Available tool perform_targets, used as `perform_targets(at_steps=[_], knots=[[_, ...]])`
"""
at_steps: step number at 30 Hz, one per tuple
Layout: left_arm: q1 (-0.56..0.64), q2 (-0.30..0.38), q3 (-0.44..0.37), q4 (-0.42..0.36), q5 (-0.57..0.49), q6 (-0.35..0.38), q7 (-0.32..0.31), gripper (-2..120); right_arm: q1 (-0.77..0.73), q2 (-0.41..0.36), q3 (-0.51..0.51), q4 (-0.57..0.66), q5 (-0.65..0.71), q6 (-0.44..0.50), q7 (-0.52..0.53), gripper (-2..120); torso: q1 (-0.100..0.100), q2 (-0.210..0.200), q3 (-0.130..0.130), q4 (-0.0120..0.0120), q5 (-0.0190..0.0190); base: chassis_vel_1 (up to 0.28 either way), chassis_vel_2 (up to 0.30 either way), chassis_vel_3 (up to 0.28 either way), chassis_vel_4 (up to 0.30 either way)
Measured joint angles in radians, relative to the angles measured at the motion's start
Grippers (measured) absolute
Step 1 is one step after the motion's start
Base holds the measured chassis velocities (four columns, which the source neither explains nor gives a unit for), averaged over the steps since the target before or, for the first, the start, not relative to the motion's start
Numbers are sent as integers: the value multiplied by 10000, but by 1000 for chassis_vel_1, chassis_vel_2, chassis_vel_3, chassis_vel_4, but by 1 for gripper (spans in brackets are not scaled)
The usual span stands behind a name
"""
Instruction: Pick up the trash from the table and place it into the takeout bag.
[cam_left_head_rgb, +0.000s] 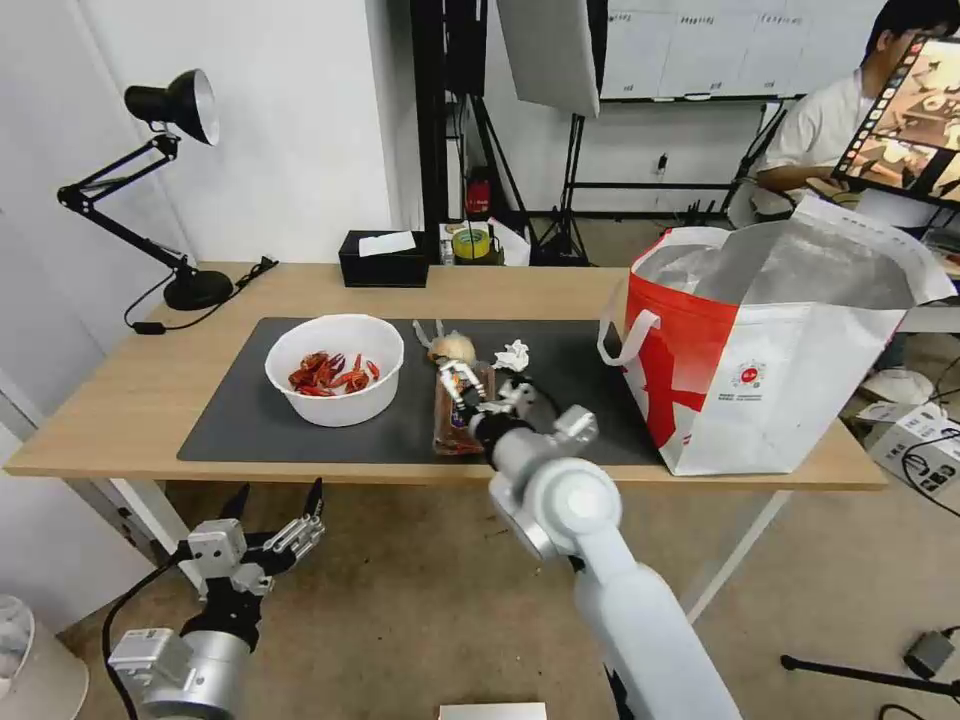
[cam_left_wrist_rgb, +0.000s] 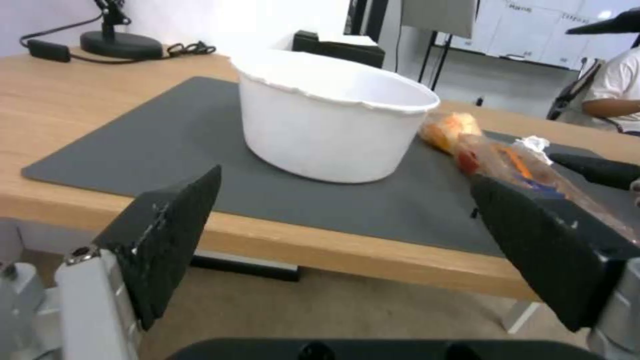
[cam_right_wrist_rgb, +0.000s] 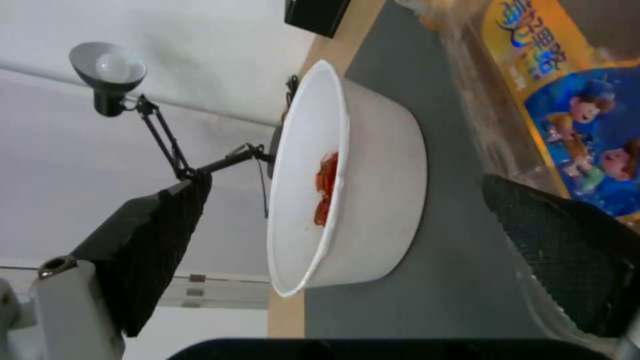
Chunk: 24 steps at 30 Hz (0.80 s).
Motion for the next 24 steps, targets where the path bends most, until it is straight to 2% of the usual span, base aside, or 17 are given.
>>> perform_targets(at_steps=[6,8,10,12,13,14,16,17,19,21,24], knots=[[-40,44,-2,82,-9,0,0,100,165,-490,-24,62,-147,-82,-208,100,0,0,-1,-1,1,0,0,0,0],[-55,58,17,116,-17,-4,-2,100,412,-1036,-13,91,-863,-325,-782,100,0,0,-1,-1,2,0,0,0,0],[-59,63,27,121,-23,-5,-2,100,517,-1242,-3,60,-1177,-438,-1026,100,-1,0,-1,-2,2,0,0,0,0],[-69,81,41,129,-41,-6,-2,100,979,-1856,-8,-160,-2027,-821,-1677,97,0,0,-1,-2,3,0,0,0,0],[-72,92,52,149,-53,-7,0,100,1382,-2367,-94,-407,-2727,-1211,-2359,93,0,0,-1,-2,2,0,0,0,0],[-72,92,52,149,-53,-7,0,100,1382,-2367,-94,-407,-2727,-1211,-2359,93,0,0,-1,-2,2,0,0,0,0],[-154,120,76,168,-76,-13,13,100,2254,-3143,-438,-1086,-4275,-1611,-3964,84,0,0,0,-3,3,0,0,0,0],[-154,120,76,168,-76,-13,13,100,2254,-3143,-438,-1086,-4275,-1611,-3964,84,0,0,0,-3,3,0,0,0,0],[-226,163,80,178,-94,-31,102,100,2992,-3626,-813,-1805,-5356,-1653,-5418,74,0,-1,0,-2,2,0,0,0,0],[-246,179,80,183,-99,-48,154,100,3208,-3741,-954,-2014,-5620,-1663,-5815,70,1,0,0,-2,2,0,0,0,0],[-353,253,85,232,-131,-77,285,100,3907,-3962,-1501,-2737,-6468,-1851,-6955,55,0,0,0,-1,2,0,0,0,0]])
